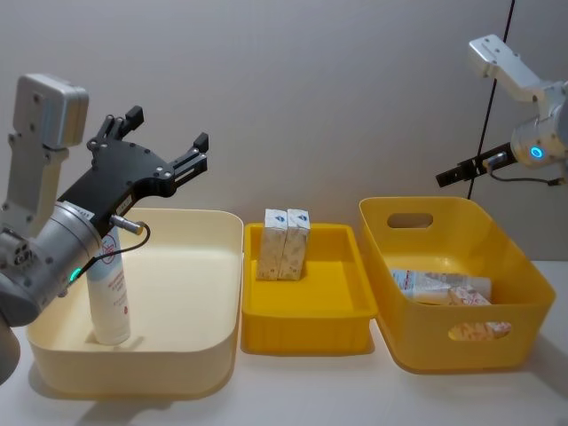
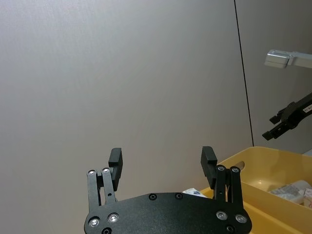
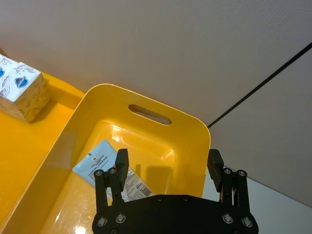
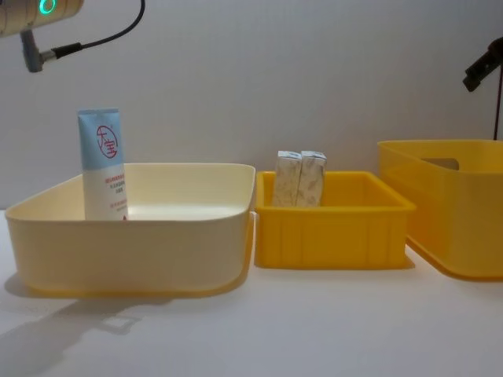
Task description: Bimanual collaborative sorting of washing and personal care products
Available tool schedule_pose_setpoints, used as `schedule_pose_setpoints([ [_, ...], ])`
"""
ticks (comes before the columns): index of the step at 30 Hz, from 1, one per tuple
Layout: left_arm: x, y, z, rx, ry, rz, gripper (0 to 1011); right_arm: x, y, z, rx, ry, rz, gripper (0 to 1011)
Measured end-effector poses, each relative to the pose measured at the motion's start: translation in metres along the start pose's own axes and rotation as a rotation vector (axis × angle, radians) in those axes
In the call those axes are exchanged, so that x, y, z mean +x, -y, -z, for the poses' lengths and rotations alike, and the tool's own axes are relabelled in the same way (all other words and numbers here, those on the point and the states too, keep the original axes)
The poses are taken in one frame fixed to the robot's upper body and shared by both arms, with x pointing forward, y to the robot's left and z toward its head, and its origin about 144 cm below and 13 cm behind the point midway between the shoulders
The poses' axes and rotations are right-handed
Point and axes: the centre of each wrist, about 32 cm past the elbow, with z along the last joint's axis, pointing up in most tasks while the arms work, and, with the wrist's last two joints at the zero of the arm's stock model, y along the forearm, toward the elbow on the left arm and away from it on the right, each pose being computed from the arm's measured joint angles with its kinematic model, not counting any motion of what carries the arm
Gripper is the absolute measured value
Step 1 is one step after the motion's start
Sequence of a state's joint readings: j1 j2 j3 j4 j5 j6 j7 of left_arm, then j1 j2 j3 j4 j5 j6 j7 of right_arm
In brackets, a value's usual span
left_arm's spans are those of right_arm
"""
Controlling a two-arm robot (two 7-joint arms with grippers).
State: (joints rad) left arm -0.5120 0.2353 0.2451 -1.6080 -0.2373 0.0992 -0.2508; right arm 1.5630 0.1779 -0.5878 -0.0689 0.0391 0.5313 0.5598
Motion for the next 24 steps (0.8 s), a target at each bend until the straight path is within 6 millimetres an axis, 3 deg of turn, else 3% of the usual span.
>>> schedule_pose_setpoints([
  [24,0.000,0.000,0.000,0.000,0.000,0.000,1003,-0.015,0.000,0.006,0.119,0.011,0.072,1001],
])
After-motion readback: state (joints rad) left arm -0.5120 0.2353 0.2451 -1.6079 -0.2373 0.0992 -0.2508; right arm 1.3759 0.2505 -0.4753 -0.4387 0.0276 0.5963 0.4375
